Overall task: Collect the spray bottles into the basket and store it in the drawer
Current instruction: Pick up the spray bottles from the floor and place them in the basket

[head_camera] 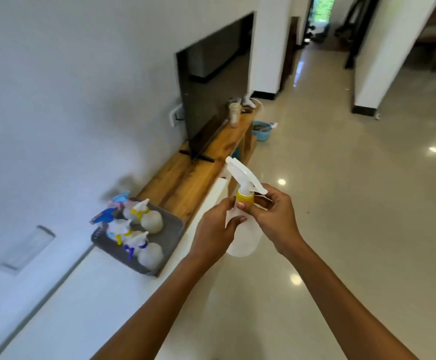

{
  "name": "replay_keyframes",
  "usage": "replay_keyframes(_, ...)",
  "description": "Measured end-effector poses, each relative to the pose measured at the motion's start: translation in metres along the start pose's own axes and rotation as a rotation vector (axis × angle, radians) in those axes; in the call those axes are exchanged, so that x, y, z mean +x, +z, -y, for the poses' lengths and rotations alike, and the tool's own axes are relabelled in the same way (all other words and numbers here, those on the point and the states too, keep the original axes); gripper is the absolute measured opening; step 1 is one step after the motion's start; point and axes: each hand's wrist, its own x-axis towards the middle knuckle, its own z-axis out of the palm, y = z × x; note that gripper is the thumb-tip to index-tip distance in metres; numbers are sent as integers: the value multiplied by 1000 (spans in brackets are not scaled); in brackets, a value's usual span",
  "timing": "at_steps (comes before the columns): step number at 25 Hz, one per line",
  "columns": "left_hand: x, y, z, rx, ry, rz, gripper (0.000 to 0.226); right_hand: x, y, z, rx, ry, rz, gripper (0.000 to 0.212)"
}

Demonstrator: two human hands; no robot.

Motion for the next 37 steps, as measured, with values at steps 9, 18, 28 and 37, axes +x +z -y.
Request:
replay_keyframes(9,-7,-102,101,38,-258,-348,42,37,164,33,-397,-242,347,44)
replay_keyframes(18,20,-128,177,58,-557,-325,36,117,239,-13,-805,-350,628,45)
replay_keyframes(28,54,-134,225,44,-840,-458,28,218,288,-143,-805,-213,971,25)
replay_keyframes(37,74,-127,247,70,-959,-514,26,249,313,-198,-981,-253,1223,27)
